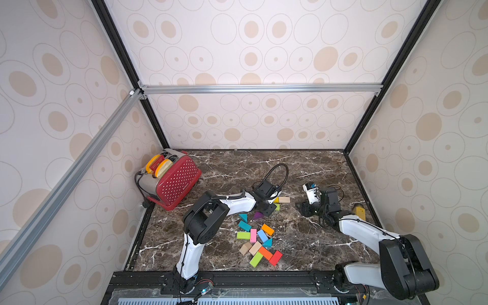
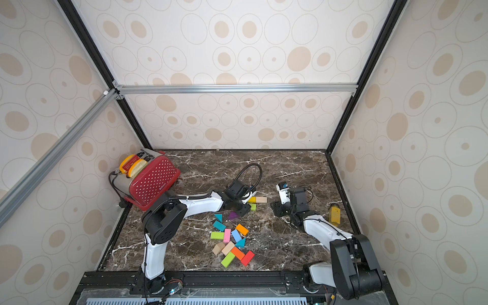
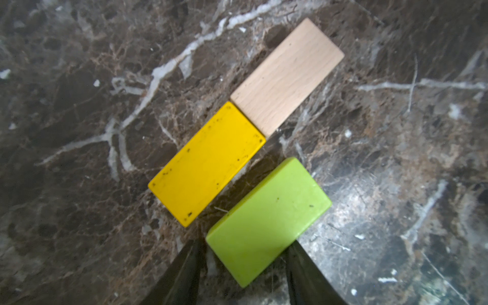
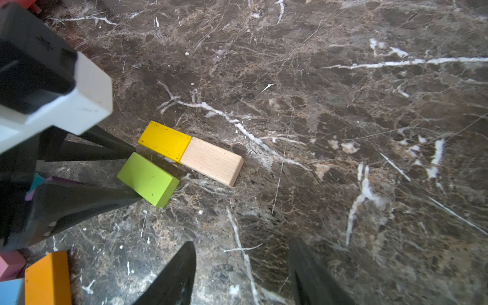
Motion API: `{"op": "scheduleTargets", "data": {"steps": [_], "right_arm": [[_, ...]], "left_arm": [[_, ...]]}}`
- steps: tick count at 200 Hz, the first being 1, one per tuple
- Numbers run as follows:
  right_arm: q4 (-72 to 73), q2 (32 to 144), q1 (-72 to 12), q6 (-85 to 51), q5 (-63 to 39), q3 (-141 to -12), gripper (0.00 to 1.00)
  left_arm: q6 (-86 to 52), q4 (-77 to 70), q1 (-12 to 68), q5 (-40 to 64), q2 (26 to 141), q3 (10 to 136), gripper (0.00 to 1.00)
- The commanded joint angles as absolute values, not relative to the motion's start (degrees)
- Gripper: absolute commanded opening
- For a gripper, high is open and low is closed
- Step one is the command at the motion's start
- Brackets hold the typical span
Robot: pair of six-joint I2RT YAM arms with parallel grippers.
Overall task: Assemble a piece of candy with building blocks
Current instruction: Assemble the building block at the center of the board.
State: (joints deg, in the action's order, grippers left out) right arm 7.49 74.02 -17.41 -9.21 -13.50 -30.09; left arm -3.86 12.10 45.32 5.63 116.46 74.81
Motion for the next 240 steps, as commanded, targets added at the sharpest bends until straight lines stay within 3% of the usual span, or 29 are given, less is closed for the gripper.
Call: {"op": "scheduleTargets", "data": {"steps": [1,73,140,197,240], "right_arm": [[6.8,74.7,-17.3,-9.3,-14.4,-30.8,0.60],[6.7,74.9,-17.3,-9.3,-14.5,-30.9,0.60],[6.1,74.9,-17.3,-9.6,-14.5,-31.3,0.60],[-6.2,66.6,-19.5,-12.1,-14.2,-36.4,0.60],[-10.1,66.6,-31.1,-15.2,-10.9,-39.0,0.60]], "left_arm": [[-5.7,13.5,44.6,5.9,117.6,74.1,0.53],[-10.6,8.8,44.7,7.9,117.7,72.3,0.55],[-6.7,12.7,44.5,2.1,112.8,69.9,0.56],[-12.1,22.7,44.4,-9.2,94.9,70.3,0.57],[-16.7,29.0,44.1,-12.4,76.2,62.3,0.58]]}}
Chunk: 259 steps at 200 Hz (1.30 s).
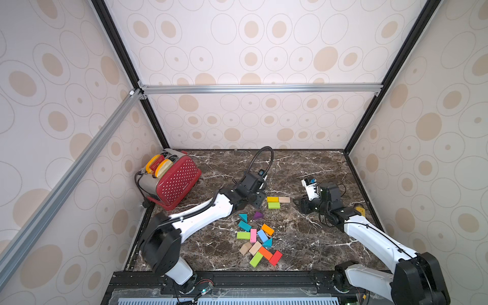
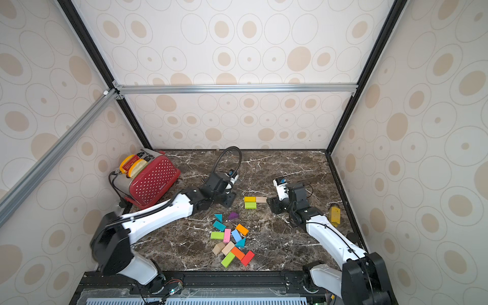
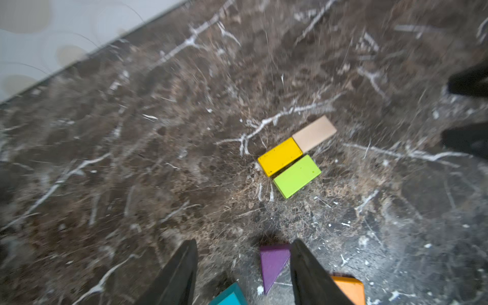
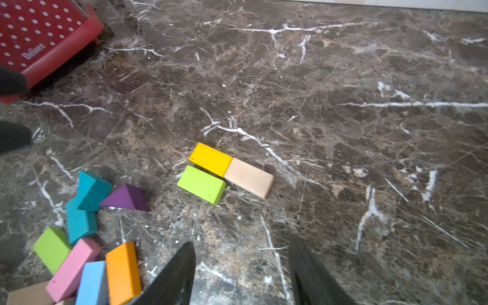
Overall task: Assemble a piece of candy with building blocks
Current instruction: Assemble the building block at the center of the board, then pick up the building block from the center of the board.
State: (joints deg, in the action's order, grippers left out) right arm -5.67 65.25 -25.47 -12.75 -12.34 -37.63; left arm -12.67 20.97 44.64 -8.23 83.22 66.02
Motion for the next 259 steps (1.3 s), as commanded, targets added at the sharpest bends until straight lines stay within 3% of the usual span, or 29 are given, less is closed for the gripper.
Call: {"op": "scheduleTargets", "data": {"steps": [1,70,127,183,259], "right_arm": [[-10.1,66.8,-31.7,-15.2,-10.8,-39.1,0.60],[-20.3,83.9,-53.2,-11.8,0.5,-49.8,0.60],[-22.9,93.7,-56.5,-14.5,4.5,-53.3,0.61],[-20.2,93.5,-57.2,-18.9,2.6,-50.2,0.61],[-21.1,92.8,-57.2,-27.1,11.0,-47.6,0.63]], "left_arm": [[-16.8,29.2,44.1,-12.5,75.8,62.2,0.58],[-17.5,40.4,44.0,-11.9,55.8,55.7,0.60],[-16.1,42.8,44.0,-14.1,50.5,52.6,0.63],[-15.7,42.9,44.1,-14.3,49.4,52.1,0.64],[-15.8,42.8,44.1,-13.6,49.9,52.0,0.64]]}}
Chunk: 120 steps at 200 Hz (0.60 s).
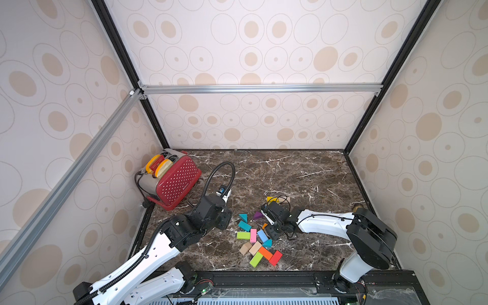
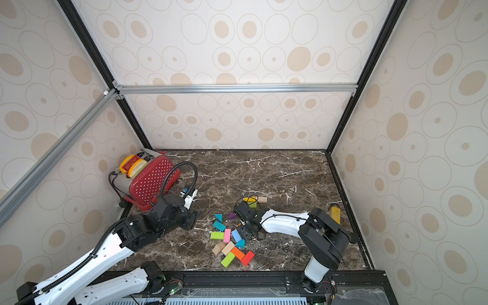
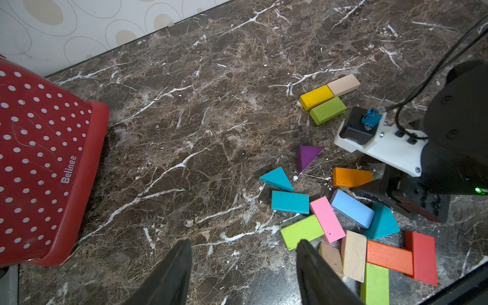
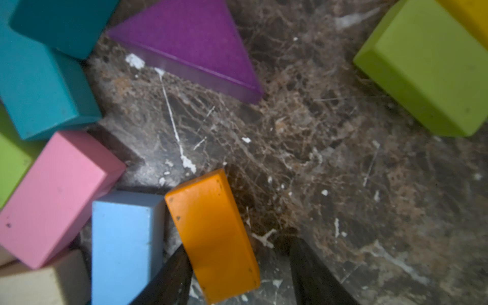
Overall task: Assemble a piece of candy with building blocks
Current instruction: Pick up the building block from the center of the board.
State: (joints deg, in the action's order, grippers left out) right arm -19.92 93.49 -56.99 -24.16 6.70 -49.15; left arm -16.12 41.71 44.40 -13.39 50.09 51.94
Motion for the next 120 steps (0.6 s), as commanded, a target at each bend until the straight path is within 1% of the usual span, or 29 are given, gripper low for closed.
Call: {"op": "scheduleTargets", "data": {"steps": [1,46,78,111,120], "right_arm": [[-21.0,92.8,-57.2,-27.1,10.9,-47.6,0.63],[-17.6,95.5,-56.8,-28.6,7.4,-48.3,0.58],[-16.3,95.9,-55.7,-29.1,6.7,-47.5,0.50],[-18.5,92.7,-53.1,-27.8,6.6,-46.1,0.33],[-18.6,91.4,-52.1,-27.1,5.8,-45.4,0.30]], "left_arm": [[-15.7,42.8,44.1,-13.6,50.0,52.0,0.64],[-15.6,42.9,44.1,-13.7,50.1,51.9,0.65],[-15.4,43.0,44.1,-13.6,50.1,51.8,0.65],[-15.4,43.1,44.0,-13.7,49.9,51.7,0.65],[-15.4,43.1,44.1,-13.7,49.8,51.7,0.65]]}}
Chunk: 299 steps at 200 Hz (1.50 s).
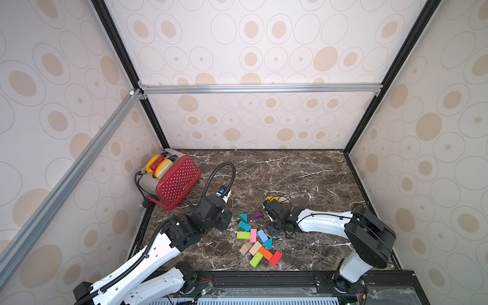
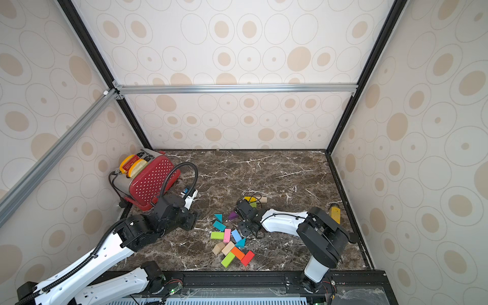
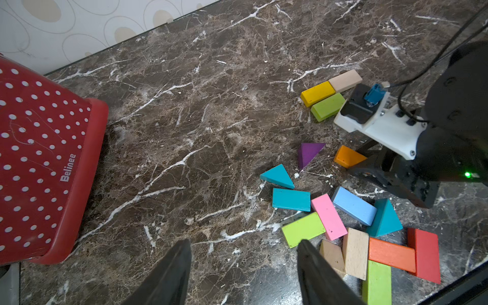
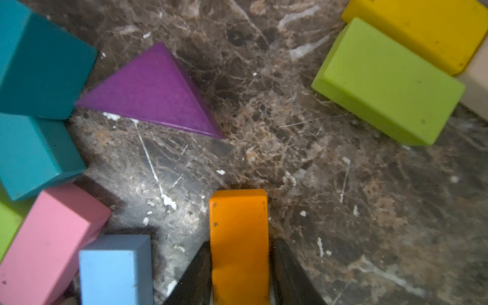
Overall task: Assemble a piece of candy with building blocks
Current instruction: Pick up the building block from the center of the board, then place the building block at the center of the board.
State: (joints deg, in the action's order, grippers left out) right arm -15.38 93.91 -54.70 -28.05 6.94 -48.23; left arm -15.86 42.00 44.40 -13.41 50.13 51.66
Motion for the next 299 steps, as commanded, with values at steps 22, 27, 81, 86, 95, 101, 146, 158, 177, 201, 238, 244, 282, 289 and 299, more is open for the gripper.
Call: {"op": "scheduleTargets", "data": {"steps": [22,27,81,86,95,101,146,158,177,201,238,244,282,289,299], "right_arm": [[-20.2,89.2,-49.7,-26.1,6.2,-44.5,0.30],[-20.4,88.7,-48.9,-26.2,6.8,-44.2,0.30],[-18.0,85.6,-39.2,-19.2,3.7,-43.2,0.31],[-18.1,85.7,-39.1,-16.3,3.6,-43.6,0.31],[-18.8,86.5,-39.0,-11.1,3.2,-45.0,0.32],[-20.6,87.2,-38.5,-8.4,3.6,-46.4,0.32],[-22.5,89.3,-34.6,2.8,-0.5,-51.9,0.31],[-24.7,91.2,-34.4,7.0,-1.2,-53.8,0.31],[-25.5,93.7,-34.0,12.4,1.1,-54.9,0.32],[-26.4,96.1,-33.3,17.5,-0.6,-56.2,0.32],[-25.1,97.3,-32.9,20.4,-1.8,-56.2,0.33],[-25.1,97.6,-32.7,20.5,-1.9,-56.4,0.34],[-24.8,99.1,-32.7,21.9,-1.3,-58.0,0.41],[-24.3,99.4,-32.6,21.9,-0.7,-58.1,0.43],[-24.2,99.7,-32.6,22.2,-0.4,-58.4,0.44]], "left_arm": [[-15.4,43.1,44.1,-13.5,49.8,51.7,0.66],[-15.4,43.0,44.0,-13.4,49.8,51.7,0.66],[-15.3,43.1,44.1,-13.5,49.7,51.6,0.67],[-15.3,43.1,44.0,-13.6,49.6,51.5,0.67],[-15.3,43.1,44.1,-13.7,49.5,51.4,0.67],[-15.3,43.0,44.1,-13.7,49.5,51.4,0.67],[-15.1,43.0,44.0,-13.6,49.3,51.4,0.67],[-15.1,43.0,44.0,-13.6,49.3,51.3,0.67],[-15.1,43.0,44.0,-13.5,49.4,51.3,0.67],[-14.9,43.0,44.0,-13.4,49.5,51.3,0.67],[-14.6,43.0,44.0,-13.7,49.6,51.2,0.67],[-14.7,43.0,44.0,-13.6,49.5,51.2,0.68],[-14.6,43.0,44.1,-13.4,49.9,51.2,0.68],[-14.6,43.0,44.1,-13.3,50.0,51.2,0.68],[-14.6,43.1,44.1,-13.4,50.0,51.2,0.68]]}}
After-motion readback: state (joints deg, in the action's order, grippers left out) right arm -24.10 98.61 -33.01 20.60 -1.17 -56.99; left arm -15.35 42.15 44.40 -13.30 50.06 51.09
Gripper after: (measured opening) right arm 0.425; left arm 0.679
